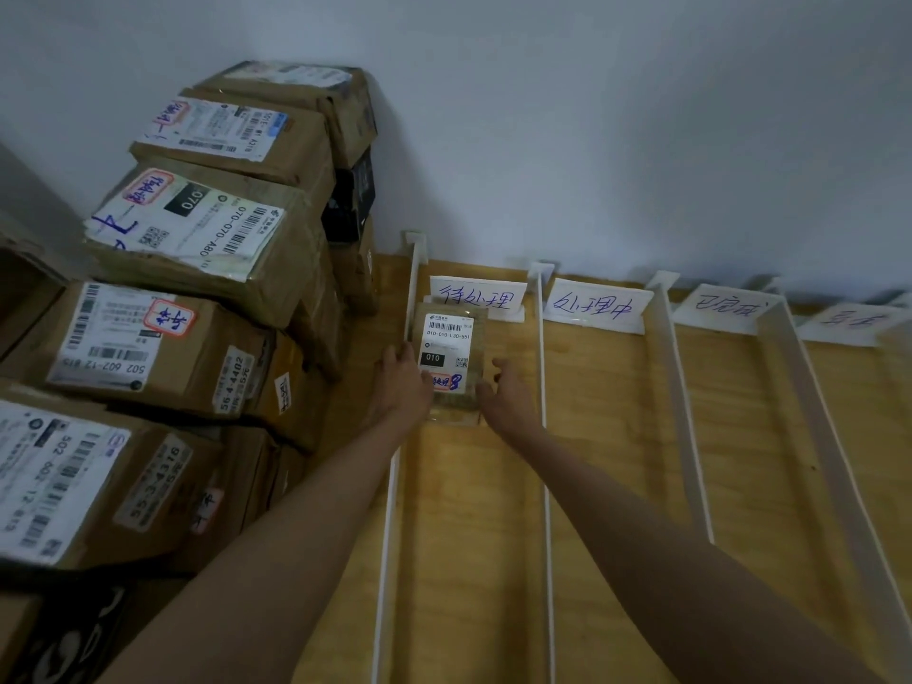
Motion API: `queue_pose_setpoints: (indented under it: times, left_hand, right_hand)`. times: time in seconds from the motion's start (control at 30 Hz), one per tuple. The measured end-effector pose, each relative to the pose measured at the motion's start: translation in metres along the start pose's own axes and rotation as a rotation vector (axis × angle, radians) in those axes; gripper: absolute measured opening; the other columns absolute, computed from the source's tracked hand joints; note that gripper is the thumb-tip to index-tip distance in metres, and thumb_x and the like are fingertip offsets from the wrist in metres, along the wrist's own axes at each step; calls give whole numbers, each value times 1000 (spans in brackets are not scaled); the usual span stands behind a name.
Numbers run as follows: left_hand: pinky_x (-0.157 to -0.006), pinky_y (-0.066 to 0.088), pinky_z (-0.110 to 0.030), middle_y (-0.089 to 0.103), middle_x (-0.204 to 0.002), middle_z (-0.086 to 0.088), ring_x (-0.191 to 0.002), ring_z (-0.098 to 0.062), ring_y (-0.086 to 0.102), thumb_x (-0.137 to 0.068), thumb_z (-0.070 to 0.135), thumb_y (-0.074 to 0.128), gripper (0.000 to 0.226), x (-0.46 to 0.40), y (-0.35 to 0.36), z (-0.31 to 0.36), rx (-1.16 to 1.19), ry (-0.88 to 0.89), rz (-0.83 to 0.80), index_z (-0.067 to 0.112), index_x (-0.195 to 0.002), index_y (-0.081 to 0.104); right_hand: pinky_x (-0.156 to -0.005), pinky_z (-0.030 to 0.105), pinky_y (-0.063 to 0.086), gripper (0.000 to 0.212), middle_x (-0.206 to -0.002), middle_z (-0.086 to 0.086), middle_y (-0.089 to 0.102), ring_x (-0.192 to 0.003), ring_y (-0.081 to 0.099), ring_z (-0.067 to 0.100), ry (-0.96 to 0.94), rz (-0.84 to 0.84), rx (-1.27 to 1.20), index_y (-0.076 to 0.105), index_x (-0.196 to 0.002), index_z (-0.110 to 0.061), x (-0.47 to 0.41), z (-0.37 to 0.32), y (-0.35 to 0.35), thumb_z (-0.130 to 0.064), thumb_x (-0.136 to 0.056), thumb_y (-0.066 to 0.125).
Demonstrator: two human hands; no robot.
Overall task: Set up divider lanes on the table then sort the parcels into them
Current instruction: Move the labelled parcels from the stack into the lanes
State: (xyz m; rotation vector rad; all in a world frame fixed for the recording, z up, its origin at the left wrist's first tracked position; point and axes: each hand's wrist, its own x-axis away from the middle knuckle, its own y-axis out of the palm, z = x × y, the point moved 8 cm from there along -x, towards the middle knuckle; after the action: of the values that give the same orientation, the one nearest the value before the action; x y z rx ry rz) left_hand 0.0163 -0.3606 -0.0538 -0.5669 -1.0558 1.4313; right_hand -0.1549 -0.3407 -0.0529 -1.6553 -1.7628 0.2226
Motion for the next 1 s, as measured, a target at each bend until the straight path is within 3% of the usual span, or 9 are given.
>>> queue_pose_setpoints:
  times: [0.13,0.43,0.7,0.83,0.93,1.0]
  left_hand:
    - [-89,53,-40,43,-130,-9,-114,-24,52,-101,33,44,44,31,-26,23,-65,131,66,14,-140,41]
    - [-98,43,-39,48,-135,-8,-120,-25,49,-102,42,35,47,133,-88,65,-253,267,235,15,-139,44]
    - [-108,34,-40,45,-143,-10,-131,-26,43,-104,39,33,46,234,-176,83,-305,306,349,12,-138,48]
    - [-111,35,-44,47,-140,-8,-131,-27,45,-104,40,33,43,270,-217,68,-267,300,379,14,-133,52]
    - [-105,40,-44,51,-133,-8,-123,-27,50,-103,40,35,40,289,-247,47,-254,266,418,15,-127,55]
    - [-99,41,-43,54,-127,-9,-116,-27,52,-103,38,35,38,302,-268,30,-278,255,446,13,-121,56]
  right_hand:
    - [-99,39,43,45,-143,15,45,-128,47,30,-129,68,115,38,-144,-10,26,-21,-26,-19,-101,48]
    - [-98,45,45,42,-138,10,47,-124,44,30,-344,204,404,42,-140,-14,121,-70,-84,-23,-100,47]
    - [-100,46,44,40,-138,12,48,-126,46,32,-514,269,401,44,-138,-15,210,-127,-102,-25,-100,47]
    - [-93,45,47,37,-132,11,53,-120,50,32,-595,267,401,46,-136,-16,250,-161,-92,-28,-101,46]
    - [-98,49,46,35,-132,11,54,-120,51,33,-627,225,387,48,-133,-17,270,-182,-74,-30,-100,46]
    - [-98,45,46,35,-131,10,54,-120,51,30,-641,187,356,47,-133,-17,282,-193,-58,-30,-100,46]
